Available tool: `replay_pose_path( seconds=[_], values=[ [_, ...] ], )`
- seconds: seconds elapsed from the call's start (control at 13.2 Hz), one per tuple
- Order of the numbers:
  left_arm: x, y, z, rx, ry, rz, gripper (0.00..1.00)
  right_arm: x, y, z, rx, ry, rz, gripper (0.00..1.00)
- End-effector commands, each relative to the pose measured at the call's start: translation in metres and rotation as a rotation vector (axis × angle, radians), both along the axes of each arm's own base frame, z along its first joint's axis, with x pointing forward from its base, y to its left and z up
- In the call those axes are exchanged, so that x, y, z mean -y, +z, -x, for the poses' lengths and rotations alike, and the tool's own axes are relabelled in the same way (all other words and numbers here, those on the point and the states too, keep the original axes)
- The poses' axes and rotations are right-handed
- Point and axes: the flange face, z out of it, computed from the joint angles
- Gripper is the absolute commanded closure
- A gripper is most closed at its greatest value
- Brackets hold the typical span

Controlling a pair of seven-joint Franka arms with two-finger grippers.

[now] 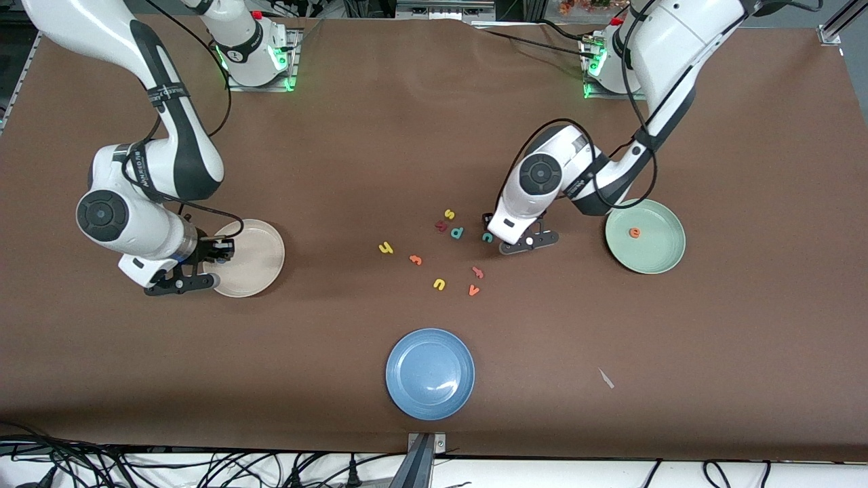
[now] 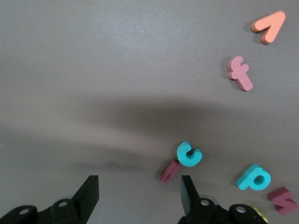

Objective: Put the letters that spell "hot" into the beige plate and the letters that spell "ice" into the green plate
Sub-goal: 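Drop the blue o on the beige plate while the left gripper reaches letters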

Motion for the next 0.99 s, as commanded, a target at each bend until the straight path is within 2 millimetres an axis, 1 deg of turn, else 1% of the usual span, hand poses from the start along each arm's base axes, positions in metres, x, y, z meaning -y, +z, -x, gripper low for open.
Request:
replay_pose_path(
  seconds=[0.0, 0.15, 0.23, 0.3, 0.38, 0.46, 0.53, 0.61, 0.68, 0.76, 0.91],
  values=[
    [0.01, -0.002, -0.002, 0.041, 0.002, -0.004, 0.33, -0.008, 0.001, 0.012, -0.001, 0.018, -0.007, 0.25],
    [0.016, -0.006, -0.004, 0.06, 0.028, 0.033, 0.34, -0.012, 0.0, 0.012, -0.001, 0.002, -0.007, 0.23],
    [0.017, -0.009, -0.005, 0.066, 0.038, 0.049, 0.38, -0.02, 0.0, 0.012, 0.004, -0.029, -0.008, 0.22],
    [0.018, -0.015, -0.004, 0.062, 0.04, 0.06, 0.39, -0.041, -0.001, 0.014, 0.009, -0.071, -0.015, 0.19],
    [0.014, -0.019, -0.008, 0.073, 0.044, 0.064, 0.39, -0.06, -0.003, 0.015, 0.024, -0.118, -0.024, 0.13],
    [0.01, -0.021, -0.009, 0.089, 0.024, 0.048, 0.4, -0.08, -0.005, 0.016, 0.036, -0.159, -0.035, 0.13],
    [0.01, -0.023, -0.008, 0.091, 0.017, 0.044, 0.4, -0.106, -0.007, 0.02, 0.053, -0.193, -0.048, 0.1],
    [0.01, -0.025, -0.008, 0.087, 0.014, 0.044, 0.41, -0.146, -0.008, 0.028, 0.077, -0.218, -0.058, 0.1],
    [0.01, -0.027, -0.007, 0.087, 0.009, 0.042, 0.44, -0.178, -0.015, 0.036, 0.094, -0.253, -0.067, 0.1],
    [0.01, -0.028, -0.007, 0.092, -0.004, 0.038, 0.44, -0.202, -0.025, 0.043, 0.108, -0.31, -0.076, 0.1],
    [0.016, -0.03, -0.002, 0.102, -0.03, 0.027, 0.44, -0.235, -0.04, 0.057, 0.117, -0.385, -0.075, 0.1]
  ],
)
